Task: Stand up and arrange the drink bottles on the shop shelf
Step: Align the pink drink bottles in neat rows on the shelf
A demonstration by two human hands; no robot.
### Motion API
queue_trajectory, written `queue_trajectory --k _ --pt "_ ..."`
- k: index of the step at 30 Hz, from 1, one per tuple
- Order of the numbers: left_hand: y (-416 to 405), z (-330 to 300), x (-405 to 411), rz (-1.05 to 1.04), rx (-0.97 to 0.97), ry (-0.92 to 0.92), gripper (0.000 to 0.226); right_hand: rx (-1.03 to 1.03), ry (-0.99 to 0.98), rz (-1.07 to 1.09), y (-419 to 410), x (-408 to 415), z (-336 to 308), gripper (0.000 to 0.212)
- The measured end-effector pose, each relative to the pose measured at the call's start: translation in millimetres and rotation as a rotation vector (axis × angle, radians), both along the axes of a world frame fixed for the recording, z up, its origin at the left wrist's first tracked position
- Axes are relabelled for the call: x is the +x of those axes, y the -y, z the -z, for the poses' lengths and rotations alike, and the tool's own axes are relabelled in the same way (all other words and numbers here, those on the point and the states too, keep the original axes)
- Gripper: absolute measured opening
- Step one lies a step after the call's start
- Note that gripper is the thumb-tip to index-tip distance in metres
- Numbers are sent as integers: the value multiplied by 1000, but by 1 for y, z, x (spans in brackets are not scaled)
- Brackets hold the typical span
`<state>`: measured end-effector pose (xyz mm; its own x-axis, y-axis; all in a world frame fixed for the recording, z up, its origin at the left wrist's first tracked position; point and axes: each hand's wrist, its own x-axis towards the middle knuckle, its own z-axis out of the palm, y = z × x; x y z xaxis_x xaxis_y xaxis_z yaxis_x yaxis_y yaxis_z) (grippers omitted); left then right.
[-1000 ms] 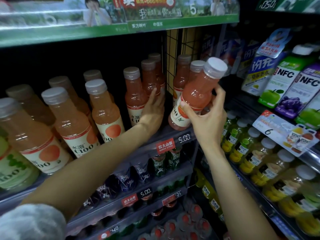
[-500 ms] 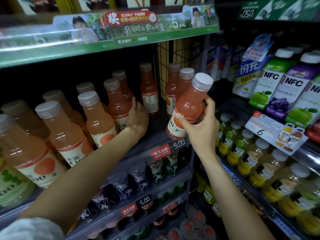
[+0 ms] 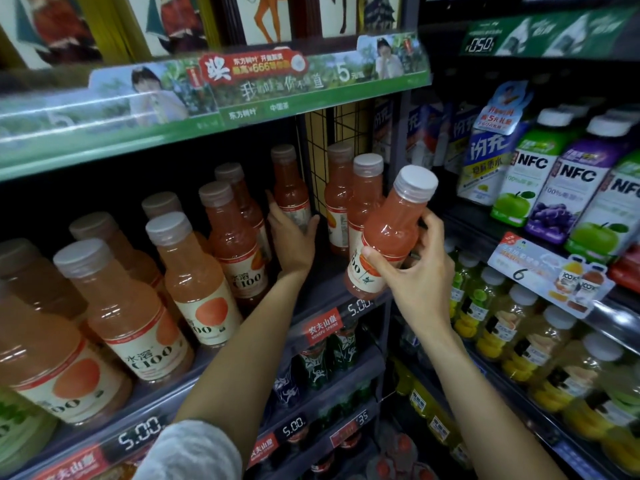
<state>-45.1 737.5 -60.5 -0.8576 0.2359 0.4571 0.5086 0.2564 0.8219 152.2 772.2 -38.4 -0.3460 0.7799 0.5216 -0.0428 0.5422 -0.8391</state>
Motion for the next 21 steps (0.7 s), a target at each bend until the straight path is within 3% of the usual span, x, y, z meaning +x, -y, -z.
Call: queue_trajectory --k 7,12,16,18,21 --pt "5 6 5 19 18 -43 85 -17 -8 8 -6 1 -1 77" --pt "36 12 26 272 159 72 99 -25 -8 -2 -5 0 1 74" --pt "29 -10 31 115 126 -10 114 -40 -11 -22 -2 -3 4 73" --pt "23 -18 32 35 33 -99 110 -53 -18 -33 -2 -5 3 72" --pt "22 -18 21 64 56 -82 97 -60 -20 -47 -1 -8 3 71"
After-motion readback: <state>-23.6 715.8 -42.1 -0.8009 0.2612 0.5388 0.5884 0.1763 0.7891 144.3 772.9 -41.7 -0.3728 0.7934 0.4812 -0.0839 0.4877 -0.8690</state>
